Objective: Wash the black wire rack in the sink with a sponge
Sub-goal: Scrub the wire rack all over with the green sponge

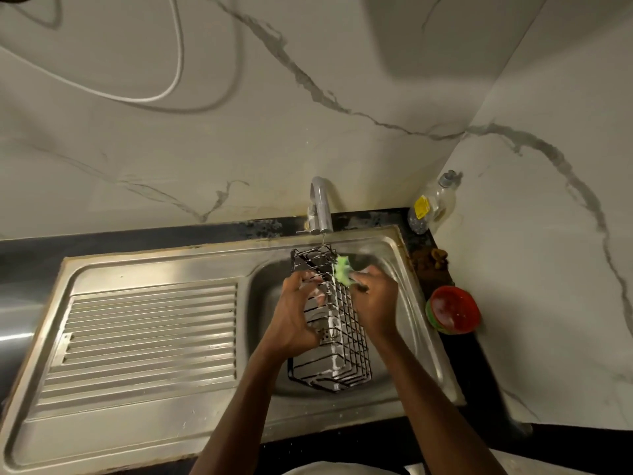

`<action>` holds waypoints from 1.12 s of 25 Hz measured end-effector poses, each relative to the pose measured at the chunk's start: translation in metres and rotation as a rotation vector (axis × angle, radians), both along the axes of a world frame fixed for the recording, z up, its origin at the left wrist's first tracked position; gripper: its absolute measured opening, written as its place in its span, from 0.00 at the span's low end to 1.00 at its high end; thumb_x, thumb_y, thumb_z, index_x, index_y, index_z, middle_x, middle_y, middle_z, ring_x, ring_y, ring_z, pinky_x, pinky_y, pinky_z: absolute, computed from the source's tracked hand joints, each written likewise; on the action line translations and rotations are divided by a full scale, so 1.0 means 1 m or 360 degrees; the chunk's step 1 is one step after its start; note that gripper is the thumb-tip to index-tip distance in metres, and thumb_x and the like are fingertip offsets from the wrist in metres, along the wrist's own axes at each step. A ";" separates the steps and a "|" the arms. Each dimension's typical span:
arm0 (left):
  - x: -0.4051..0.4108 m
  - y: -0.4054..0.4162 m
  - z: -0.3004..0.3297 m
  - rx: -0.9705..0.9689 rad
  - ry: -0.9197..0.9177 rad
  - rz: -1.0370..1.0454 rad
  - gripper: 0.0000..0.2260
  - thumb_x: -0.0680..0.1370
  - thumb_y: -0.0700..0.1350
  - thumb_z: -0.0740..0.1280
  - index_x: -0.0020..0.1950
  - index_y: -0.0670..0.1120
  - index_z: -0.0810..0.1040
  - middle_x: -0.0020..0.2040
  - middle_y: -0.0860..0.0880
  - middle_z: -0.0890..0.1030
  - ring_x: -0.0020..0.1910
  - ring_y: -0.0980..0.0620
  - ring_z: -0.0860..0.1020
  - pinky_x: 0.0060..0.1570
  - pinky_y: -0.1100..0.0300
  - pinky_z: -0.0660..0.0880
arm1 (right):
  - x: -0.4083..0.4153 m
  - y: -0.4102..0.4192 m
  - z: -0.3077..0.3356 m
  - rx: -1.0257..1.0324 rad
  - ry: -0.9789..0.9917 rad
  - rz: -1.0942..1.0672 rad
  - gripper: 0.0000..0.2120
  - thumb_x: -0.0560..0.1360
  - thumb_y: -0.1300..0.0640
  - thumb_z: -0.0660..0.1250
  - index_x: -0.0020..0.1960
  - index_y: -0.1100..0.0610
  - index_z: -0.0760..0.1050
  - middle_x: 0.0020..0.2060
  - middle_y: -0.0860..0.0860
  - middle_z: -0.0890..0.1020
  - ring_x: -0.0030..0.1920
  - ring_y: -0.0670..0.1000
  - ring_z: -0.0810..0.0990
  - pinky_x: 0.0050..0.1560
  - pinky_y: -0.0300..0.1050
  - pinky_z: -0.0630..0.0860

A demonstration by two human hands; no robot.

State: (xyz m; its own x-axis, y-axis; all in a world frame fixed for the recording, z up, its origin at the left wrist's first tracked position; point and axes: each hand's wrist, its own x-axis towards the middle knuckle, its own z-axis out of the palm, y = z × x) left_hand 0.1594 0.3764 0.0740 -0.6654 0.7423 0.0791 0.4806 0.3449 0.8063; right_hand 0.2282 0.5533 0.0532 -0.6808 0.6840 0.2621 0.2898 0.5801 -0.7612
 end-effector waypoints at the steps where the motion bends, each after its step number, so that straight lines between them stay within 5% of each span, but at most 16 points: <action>1: 0.002 -0.001 0.001 0.0008 0.0002 -0.0014 0.31 0.63 0.43 0.76 0.66 0.46 0.76 0.68 0.54 0.66 0.68 0.56 0.66 0.66 0.70 0.66 | 0.008 0.008 -0.008 0.0007 -0.0036 -0.0053 0.12 0.68 0.74 0.75 0.50 0.64 0.84 0.41 0.55 0.85 0.38 0.49 0.83 0.37 0.25 0.73; 3: 0.006 0.003 0.003 -0.0004 0.0016 -0.0075 0.27 0.63 0.43 0.77 0.61 0.47 0.77 0.68 0.53 0.66 0.69 0.55 0.66 0.66 0.70 0.67 | 0.012 0.015 -0.007 -0.0036 -0.0036 -0.0248 0.12 0.66 0.73 0.76 0.48 0.65 0.85 0.38 0.55 0.85 0.37 0.53 0.84 0.37 0.23 0.70; 7: 0.009 0.017 0.007 -0.0109 0.0055 -0.0154 0.26 0.61 0.41 0.76 0.59 0.48 0.76 0.67 0.52 0.66 0.66 0.54 0.66 0.63 0.67 0.71 | -0.009 -0.010 0.029 -0.0125 0.0251 -0.0202 0.12 0.68 0.73 0.73 0.51 0.66 0.85 0.39 0.51 0.83 0.36 0.41 0.78 0.36 0.27 0.72; 10: 0.007 0.014 0.007 -0.0073 0.0055 -0.0120 0.26 0.63 0.41 0.77 0.59 0.48 0.77 0.69 0.52 0.65 0.68 0.56 0.65 0.65 0.75 0.63 | -0.001 -0.008 0.021 0.0030 0.0203 -0.0013 0.11 0.69 0.73 0.73 0.51 0.65 0.85 0.40 0.53 0.83 0.37 0.48 0.81 0.36 0.31 0.76; 14: 0.009 0.008 0.004 -0.0036 0.0062 -0.0067 0.29 0.63 0.40 0.79 0.63 0.46 0.77 0.68 0.54 0.66 0.68 0.56 0.67 0.64 0.79 0.62 | 0.008 0.021 -0.008 -0.0062 0.0016 -0.0366 0.12 0.66 0.76 0.73 0.48 0.66 0.85 0.40 0.58 0.85 0.40 0.58 0.85 0.40 0.21 0.69; 16: 0.013 0.011 0.007 -0.0064 0.0084 -0.0109 0.31 0.63 0.42 0.78 0.65 0.46 0.76 0.68 0.53 0.65 0.67 0.58 0.65 0.63 0.79 0.62 | -0.006 0.012 0.003 -0.0168 0.0098 -0.0374 0.14 0.68 0.75 0.72 0.52 0.66 0.84 0.42 0.58 0.86 0.41 0.55 0.85 0.40 0.22 0.71; 22: 0.008 0.001 0.007 -0.0047 0.0057 -0.0063 0.24 0.62 0.48 0.71 0.57 0.45 0.78 0.68 0.52 0.67 0.68 0.56 0.66 0.66 0.61 0.72 | -0.017 -0.006 0.009 -0.0029 0.0208 -0.0034 0.11 0.69 0.75 0.72 0.50 0.66 0.85 0.39 0.53 0.82 0.37 0.50 0.79 0.38 0.30 0.75; 25: 0.020 -0.009 0.006 -0.0018 0.0053 -0.0056 0.31 0.62 0.49 0.69 0.65 0.45 0.77 0.68 0.56 0.63 0.67 0.59 0.63 0.65 0.73 0.68 | -0.008 0.012 -0.023 -0.0111 -0.0026 -0.0262 0.11 0.68 0.75 0.71 0.48 0.66 0.85 0.39 0.57 0.85 0.39 0.54 0.84 0.41 0.42 0.81; 28: 0.019 -0.011 0.007 -0.0004 0.0008 -0.0057 0.31 0.62 0.44 0.71 0.66 0.45 0.75 0.67 0.57 0.62 0.67 0.57 0.64 0.62 0.78 0.65 | -0.014 0.013 -0.023 -0.0270 -0.0026 -0.0407 0.13 0.68 0.73 0.73 0.51 0.63 0.85 0.41 0.58 0.87 0.41 0.57 0.85 0.43 0.42 0.78</action>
State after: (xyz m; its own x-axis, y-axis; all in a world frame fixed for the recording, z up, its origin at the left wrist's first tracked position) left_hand 0.1787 0.3651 0.0811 -0.6381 0.7657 0.0804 0.4967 0.3296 0.8029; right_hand 0.2141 0.5664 0.0303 -0.4842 0.8667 0.1200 0.4226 0.3518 -0.8352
